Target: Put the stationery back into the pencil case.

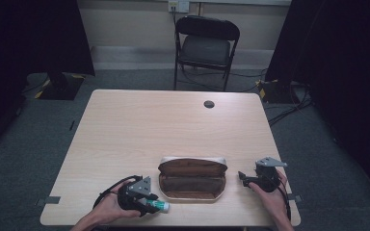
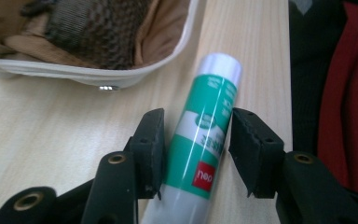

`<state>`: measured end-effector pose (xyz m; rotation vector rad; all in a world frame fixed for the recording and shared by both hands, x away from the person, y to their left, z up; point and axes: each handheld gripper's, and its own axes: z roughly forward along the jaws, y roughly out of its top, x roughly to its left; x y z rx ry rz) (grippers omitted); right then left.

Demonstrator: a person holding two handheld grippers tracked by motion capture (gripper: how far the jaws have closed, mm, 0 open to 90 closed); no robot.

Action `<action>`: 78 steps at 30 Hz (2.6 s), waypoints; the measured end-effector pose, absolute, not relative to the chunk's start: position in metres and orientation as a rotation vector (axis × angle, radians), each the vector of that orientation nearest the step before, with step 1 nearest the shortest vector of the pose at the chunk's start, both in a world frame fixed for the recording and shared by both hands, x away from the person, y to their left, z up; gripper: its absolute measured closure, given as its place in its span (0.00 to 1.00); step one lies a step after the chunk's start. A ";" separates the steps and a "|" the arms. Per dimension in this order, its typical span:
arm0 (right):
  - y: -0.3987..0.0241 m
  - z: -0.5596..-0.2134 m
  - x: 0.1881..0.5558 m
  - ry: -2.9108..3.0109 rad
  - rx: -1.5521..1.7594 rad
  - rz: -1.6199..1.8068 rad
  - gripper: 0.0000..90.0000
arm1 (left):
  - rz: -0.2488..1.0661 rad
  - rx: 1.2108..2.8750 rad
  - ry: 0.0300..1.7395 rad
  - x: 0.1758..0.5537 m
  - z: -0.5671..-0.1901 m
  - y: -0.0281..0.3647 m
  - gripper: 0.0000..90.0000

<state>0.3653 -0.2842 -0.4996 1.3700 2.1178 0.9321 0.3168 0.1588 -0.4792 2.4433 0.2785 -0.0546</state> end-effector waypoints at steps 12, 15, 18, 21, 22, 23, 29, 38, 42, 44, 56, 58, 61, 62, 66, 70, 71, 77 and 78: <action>-0.284 -0.500 0.365 2.121 1.355 0.933 0.20 | -0.006 2.458 0.238 0.311 -0.479 0.155 0.73; -0.284 -0.500 0.365 2.121 1.357 0.933 0.20 | -0.023 2.464 0.225 0.310 -0.478 0.154 0.73; -0.284 -0.500 0.365 2.120 1.356 0.933 0.20 | -0.057 2.448 0.234 0.310 -0.479 0.155 0.73; -0.284 -0.500 0.365 2.120 1.358 0.933 0.20 | -0.094 2.434 0.253 0.311 -0.480 0.156 0.73; -0.284 -0.500 0.365 2.120 1.356 0.933 0.20 | -0.086 2.420 0.254 0.311 -0.480 0.156 0.73; -0.284 -0.500 0.365 2.121 1.358 0.933 0.20 | -0.101 2.408 0.258 0.311 -0.479 0.157 0.73; -0.284 -0.500 0.365 2.120 1.358 0.933 0.20 | -0.102 2.325 0.303 0.315 -0.470 0.165 0.73; -0.283 -0.500 0.365 2.117 1.362 0.932 0.20 | -0.077 2.180 0.358 0.316 -0.458 0.177 0.73; -0.283 -0.500 0.364 2.116 1.363 0.931 0.20 | -0.051 2.151 0.384 0.316 -0.453 0.184 0.73; -0.283 -0.500 0.364 2.116 1.364 0.932 0.20 | -0.018 2.145 0.391 0.315 -0.449 0.186 0.73; -0.282 -0.500 0.364 2.119 1.364 0.932 0.20 | 0.080 2.130 0.394 0.319 -0.430 0.176 0.73; -0.282 -0.500 0.364 2.119 1.365 0.932 0.20 | 0.087 2.129 0.381 0.320 -0.427 0.172 0.73; -0.282 -0.500 0.363 2.119 1.365 0.931 0.20 | 0.091 2.113 0.371 0.322 -0.422 0.164 0.73; -0.282 -0.500 0.363 2.119 1.365 0.932 0.20 | 0.095 2.115 0.368 0.323 -0.420 0.162 0.73; -0.282 -0.500 0.363 2.118 1.365 0.932 0.20 | 0.098 2.121 0.360 0.329 -0.416 0.153 0.73; -0.281 -0.500 0.363 2.113 1.370 0.927 0.20 | 0.107 2.131 0.322 0.333 -0.411 0.140 0.73; -0.281 -0.500 0.363 2.113 1.370 0.927 0.19 | 0.104 2.129 0.323 0.334 -0.411 0.137 0.73; -0.281 -0.500 0.363 2.113 1.371 0.927 0.19 | 0.109 2.141 0.303 0.342 -0.410 0.121 0.73; -0.281 -0.500 0.363 2.113 1.370 0.927 0.20 | 0.097 2.130 0.315 0.344 -0.410 0.120 0.73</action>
